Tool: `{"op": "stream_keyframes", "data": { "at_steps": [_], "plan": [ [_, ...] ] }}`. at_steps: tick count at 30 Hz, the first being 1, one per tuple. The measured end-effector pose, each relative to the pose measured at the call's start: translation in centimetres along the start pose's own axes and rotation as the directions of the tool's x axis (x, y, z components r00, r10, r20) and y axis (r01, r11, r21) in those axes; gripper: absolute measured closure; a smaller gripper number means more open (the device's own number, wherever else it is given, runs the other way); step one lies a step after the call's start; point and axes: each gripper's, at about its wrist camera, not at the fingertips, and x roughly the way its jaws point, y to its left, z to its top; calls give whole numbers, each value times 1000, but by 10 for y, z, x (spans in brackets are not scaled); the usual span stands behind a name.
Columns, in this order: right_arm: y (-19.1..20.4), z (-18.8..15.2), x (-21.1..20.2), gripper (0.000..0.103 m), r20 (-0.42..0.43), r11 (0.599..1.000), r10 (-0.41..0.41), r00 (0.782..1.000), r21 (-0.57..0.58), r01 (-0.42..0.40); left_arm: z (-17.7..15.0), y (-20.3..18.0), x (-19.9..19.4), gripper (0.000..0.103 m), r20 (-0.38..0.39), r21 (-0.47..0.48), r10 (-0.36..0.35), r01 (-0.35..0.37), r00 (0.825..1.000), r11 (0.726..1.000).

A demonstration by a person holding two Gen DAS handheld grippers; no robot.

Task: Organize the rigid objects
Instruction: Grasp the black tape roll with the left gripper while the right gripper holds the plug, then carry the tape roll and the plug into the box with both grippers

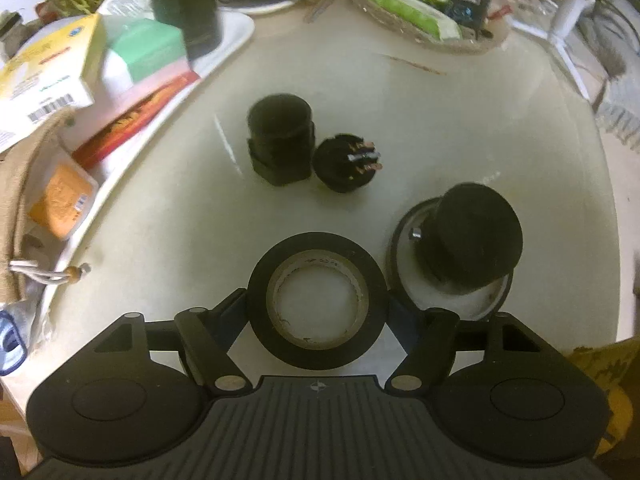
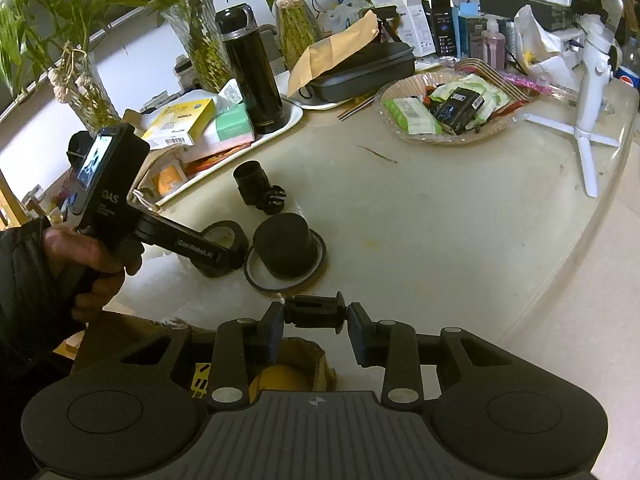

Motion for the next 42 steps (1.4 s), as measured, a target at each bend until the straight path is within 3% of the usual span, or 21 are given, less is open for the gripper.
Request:
{"op": "stream_keyframes", "data": {
  "at_steps": [21,33,42],
  "plan": [
    [13,5,-10,66,22,999,-46,999,-25,47,-30,9,-76,31,168,-82,81,-68,982,994],
    [25,7,-23,66,26,998,-42,999,-39,43,-63,-1,-126,31,249,-79,64,-45,966,996],
    [38,2,-36,66,26,998,-22,999,-61,24,-86,-15,-149,31,266,-56,35,-21,963,998]
  ]
}}
